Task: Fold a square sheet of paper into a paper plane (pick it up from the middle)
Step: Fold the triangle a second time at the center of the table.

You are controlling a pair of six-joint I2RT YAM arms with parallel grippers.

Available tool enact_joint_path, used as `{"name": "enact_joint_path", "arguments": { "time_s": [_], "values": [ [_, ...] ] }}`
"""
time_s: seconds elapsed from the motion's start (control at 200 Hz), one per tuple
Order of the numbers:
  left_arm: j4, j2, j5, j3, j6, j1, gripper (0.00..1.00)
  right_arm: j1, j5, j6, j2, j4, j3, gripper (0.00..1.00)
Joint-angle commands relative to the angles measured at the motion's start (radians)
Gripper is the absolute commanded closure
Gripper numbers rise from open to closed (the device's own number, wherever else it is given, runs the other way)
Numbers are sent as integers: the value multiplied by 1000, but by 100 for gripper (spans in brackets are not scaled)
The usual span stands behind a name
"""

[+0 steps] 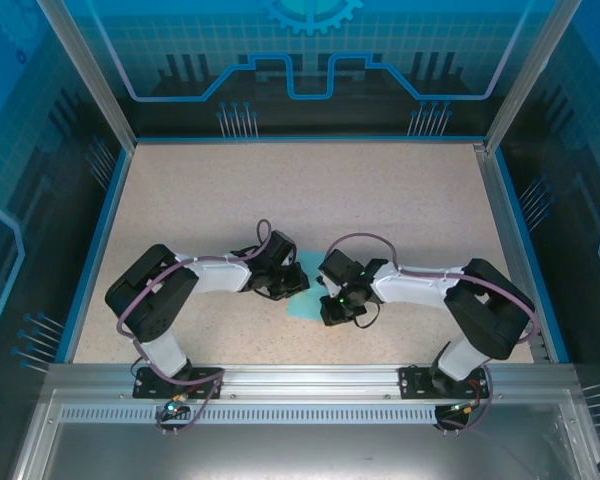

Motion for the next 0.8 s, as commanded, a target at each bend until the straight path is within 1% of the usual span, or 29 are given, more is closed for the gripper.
{"name": "enact_joint_path", "arguments": {
  "time_s": [0.0,0.065,0.2,0.265,0.42,0.6,0.795],
  "values": [
    [-130,49,-61,-34,-9,-12,87,-17,22,5,-64,-25,43,91],
    [-128,48,-60,-33,-10,-11,87,-18,19,4,-56,-4,61,91],
    [-127,52,-58,-30,-9,-12,87,-20,1,4,14,32,87,91],
    [-127,53,-57,-29,-11,-13,87,-18,-11,7,46,47,129,91],
    [-128,47,-59,-33,-14,-13,87,-19,-21,11,104,67,134,92],
    [-128,48,-63,-35,-17,-13,87,-19,-11,17,142,71,98,92],
    [-135,49,-71,-37,-19,-12,88,-23,-13,29,101,64,-39,93]
  ]
}}
